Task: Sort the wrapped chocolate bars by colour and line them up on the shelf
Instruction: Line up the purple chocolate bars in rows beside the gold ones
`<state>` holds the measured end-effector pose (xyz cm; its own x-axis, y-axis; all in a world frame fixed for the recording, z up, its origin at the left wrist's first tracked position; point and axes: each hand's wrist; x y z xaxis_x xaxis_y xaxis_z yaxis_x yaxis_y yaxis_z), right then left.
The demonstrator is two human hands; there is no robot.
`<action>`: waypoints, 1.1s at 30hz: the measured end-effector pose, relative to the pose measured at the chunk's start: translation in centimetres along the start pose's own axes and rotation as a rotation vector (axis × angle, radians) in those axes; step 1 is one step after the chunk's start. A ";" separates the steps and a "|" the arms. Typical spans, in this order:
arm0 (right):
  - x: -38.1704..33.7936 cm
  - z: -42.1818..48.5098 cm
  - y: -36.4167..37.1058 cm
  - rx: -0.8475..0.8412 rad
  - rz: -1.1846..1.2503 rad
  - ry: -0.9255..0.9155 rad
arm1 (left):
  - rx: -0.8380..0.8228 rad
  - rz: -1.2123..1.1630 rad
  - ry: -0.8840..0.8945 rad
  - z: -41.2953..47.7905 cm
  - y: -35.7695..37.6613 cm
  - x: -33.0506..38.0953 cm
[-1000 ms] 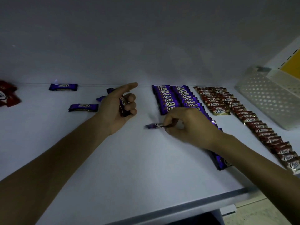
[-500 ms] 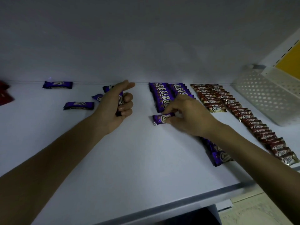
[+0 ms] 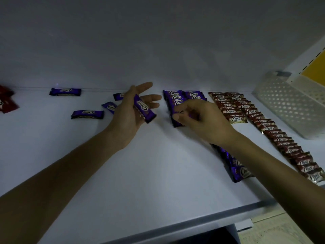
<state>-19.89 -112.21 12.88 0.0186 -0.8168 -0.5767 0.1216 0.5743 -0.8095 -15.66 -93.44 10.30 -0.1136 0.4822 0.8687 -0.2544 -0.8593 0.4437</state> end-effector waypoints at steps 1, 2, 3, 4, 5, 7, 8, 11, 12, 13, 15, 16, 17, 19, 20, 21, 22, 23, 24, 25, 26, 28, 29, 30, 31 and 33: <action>-1.1 -0.5 0.2 -0.051 0.147 0.004 | -0.016 0.030 0.043 -0.1 0.3 0.0; -2.0 -0.8 0.7 -0.092 0.263 0.007 | -0.032 0.062 0.081 -0.3 0.5 -0.1; -2.8 -1.2 1.1 -0.123 0.348 0.004 | -0.051 0.086 0.113 -0.4 0.8 -0.2; -3.5 -1.4 1.5 -0.152 0.417 -0.005 | -0.075 0.117 0.142 -0.5 0.9 -0.3; -3.9 -1.5 2.0 -0.179 0.480 -0.009 | -0.104 0.138 0.164 -0.6 1.1 -0.3; -4.3 -1.3 2.3 -0.214 0.584 0.019 | -0.141 0.180 0.186 -0.7 1.4 -0.3; -4.2 -1.2 2.3 -0.194 0.591 0.028 | -0.134 0.196 0.208 -0.7 1.5 -0.3; -2.6 -1.2 1.7 0.042 0.190 -0.159 | 0.062 0.211 0.252 0.4 1.0 0.2; -1.9 -1.4 1.6 0.082 0.028 -0.221 | 0.131 0.249 0.271 0.9 0.4 0.3; -1.2 -1.8 1.5 0.068 -0.093 -0.255 | 0.161 0.299 0.304 1.1 0.0 0.4; -0.1 -2.7 1.8 -0.046 -0.199 -0.282 | 0.159 0.417 0.368 1.0 -1.0 0.0; 0.3 -3.0 1.9 -0.082 -0.211 -0.290 | 0.149 0.462 0.378 0.9 -1.4 -0.4; 0.5 -3.1 1.8 -0.093 -0.207 -0.295 | 0.129 0.499 0.385 0.9 -1.7 -0.8; 0.7 -3.1 1.4 -0.093 -0.168 -0.287 | 0.076 0.590 0.405 0.8 -2.2 -1.4; 0.6 -3.0 1.1 -0.101 -0.139 -0.253 | 0.055 0.620 0.406 0.8 -2.3 -1.6; 0.6 -3.0 0.9 -0.118 -0.116 -0.217 | 0.040 0.635 0.405 0.7 -2.4 -1.7; 0.5 -2.9 0.9 -0.140 -0.109 -0.195 | 0.029 0.647 0.401 0.7 -2.5 -1.8; 0.4 -2.8 0.9 -0.165 -0.122 -0.182 | 0.019 0.654 0.393 0.7 -2.5 -1.9; 0.4 -2.8 1.1 -0.193 -0.146 -0.170 | 0.013 0.665 0.387 0.7 -2.5 -1.9; 0.4 -2.8 1.2 -0.220 -0.174 -0.169 | 0.008 0.675 0.380 0.8 -2.5 -1.9; 0.3 -2.8 1.4 -0.239 -0.201 -0.181 | 0.006 0.685 0.372 0.8 -2.5 -1.9; 0.1 -2.6 1.3 -0.250 -0.218 -0.208 | -0.009 0.719 0.355 0.9 -2.5 -2.0; 0.0 -2.5 1.1 -0.251 -0.209 -0.203 | -0.021 0.748 0.352 0.9 -2.4 -2.0; -0.1 -2.4 0.8 -0.257 -0.199 -0.200 | -0.032 0.775 0.354 0.9 -2.4 -2.0; -0.1 -2.3 0.7 -0.266 -0.191 -0.197 | -0.039 0.794 0.357 0.8 -2.3 -1.9; -0.5 -2.4 0.6 -0.288 -0.174 -0.217 | -0.043 0.817 0.368 0.8 -2.3 -1.9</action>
<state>-22.19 -111.35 12.38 0.2353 -0.8782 -0.4164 -0.1411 0.3931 -0.9086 -14.12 -92.51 7.78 -0.5736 -0.2468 0.7811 0.0056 -0.9547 -0.2975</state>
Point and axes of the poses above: each hand's wrist, its own z-axis towards the middle knuckle, its own y-axis out of the palm, x = y × z, and after that the axes turned 14 degrees about y, right-handed
